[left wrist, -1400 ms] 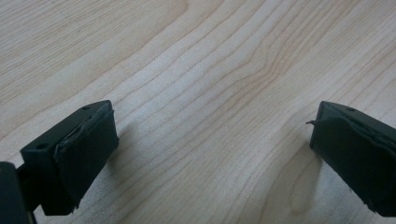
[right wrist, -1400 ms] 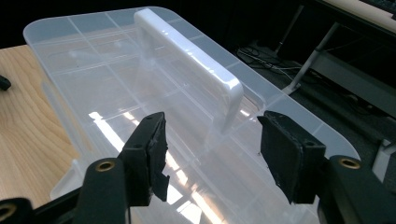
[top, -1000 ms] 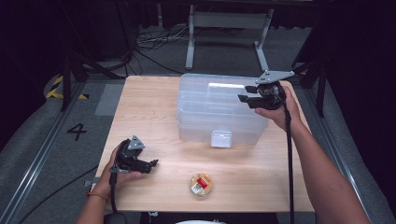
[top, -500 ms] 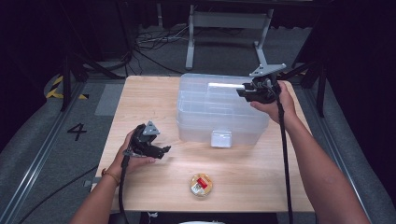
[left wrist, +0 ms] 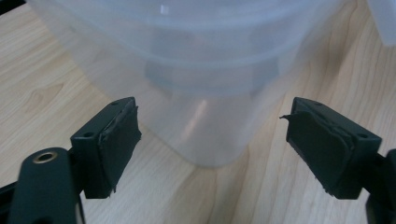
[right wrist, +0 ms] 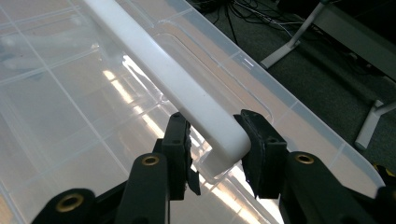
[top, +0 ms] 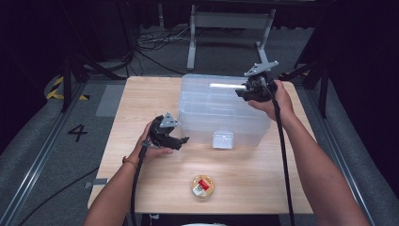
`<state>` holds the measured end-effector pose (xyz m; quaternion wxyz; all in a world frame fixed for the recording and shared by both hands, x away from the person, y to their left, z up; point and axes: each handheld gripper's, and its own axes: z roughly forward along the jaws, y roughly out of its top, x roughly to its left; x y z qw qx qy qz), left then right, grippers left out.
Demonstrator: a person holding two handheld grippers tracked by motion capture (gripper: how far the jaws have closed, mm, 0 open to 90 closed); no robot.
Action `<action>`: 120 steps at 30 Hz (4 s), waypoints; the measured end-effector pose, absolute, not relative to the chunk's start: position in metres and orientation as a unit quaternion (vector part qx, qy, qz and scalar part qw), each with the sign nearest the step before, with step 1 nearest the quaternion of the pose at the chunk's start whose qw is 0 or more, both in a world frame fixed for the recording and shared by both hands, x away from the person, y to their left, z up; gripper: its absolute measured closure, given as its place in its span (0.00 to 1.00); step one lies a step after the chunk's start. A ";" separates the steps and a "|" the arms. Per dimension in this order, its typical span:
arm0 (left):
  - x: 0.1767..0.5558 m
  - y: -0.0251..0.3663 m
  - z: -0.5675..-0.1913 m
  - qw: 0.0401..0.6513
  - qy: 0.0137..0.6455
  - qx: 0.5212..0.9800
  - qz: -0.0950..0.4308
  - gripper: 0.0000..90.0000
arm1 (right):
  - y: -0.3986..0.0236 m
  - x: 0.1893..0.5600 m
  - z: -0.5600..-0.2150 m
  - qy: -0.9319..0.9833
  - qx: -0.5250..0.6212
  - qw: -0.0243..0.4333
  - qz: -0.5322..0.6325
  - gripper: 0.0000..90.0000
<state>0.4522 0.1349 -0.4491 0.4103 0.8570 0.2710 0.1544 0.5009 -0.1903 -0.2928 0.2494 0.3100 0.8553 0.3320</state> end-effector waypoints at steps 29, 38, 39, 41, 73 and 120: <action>0.414 0.155 -0.431 0.414 0.279 0.846 0.189 0.60 | -0.187 0.475 -0.297 0.858 0.276 0.272 0.338 0.75; 0.389 0.130 -0.415 0.434 0.202 0.861 0.173 0.85 | -0.179 0.466 -0.296 0.866 0.249 0.261 0.346 0.80; 0.388 0.127 -0.414 0.424 0.198 0.866 0.177 0.85 | -0.176 0.464 -0.296 0.866 0.251 0.274 0.335 0.80; 0.384 0.128 -0.414 0.409 0.197 0.873 0.177 0.86 | -0.175 0.464 -0.296 0.865 0.256 0.278 0.330 0.81; 0.430 0.150 -0.426 0.405 0.259 0.867 0.130 0.31 | -0.188 0.463 -0.297 0.870 0.242 0.273 0.333 0.81; 0.393 0.156 -0.397 0.442 0.258 0.836 0.196 1.00 | -0.203 0.491 -0.271 0.868 0.287 0.228 0.334 0.79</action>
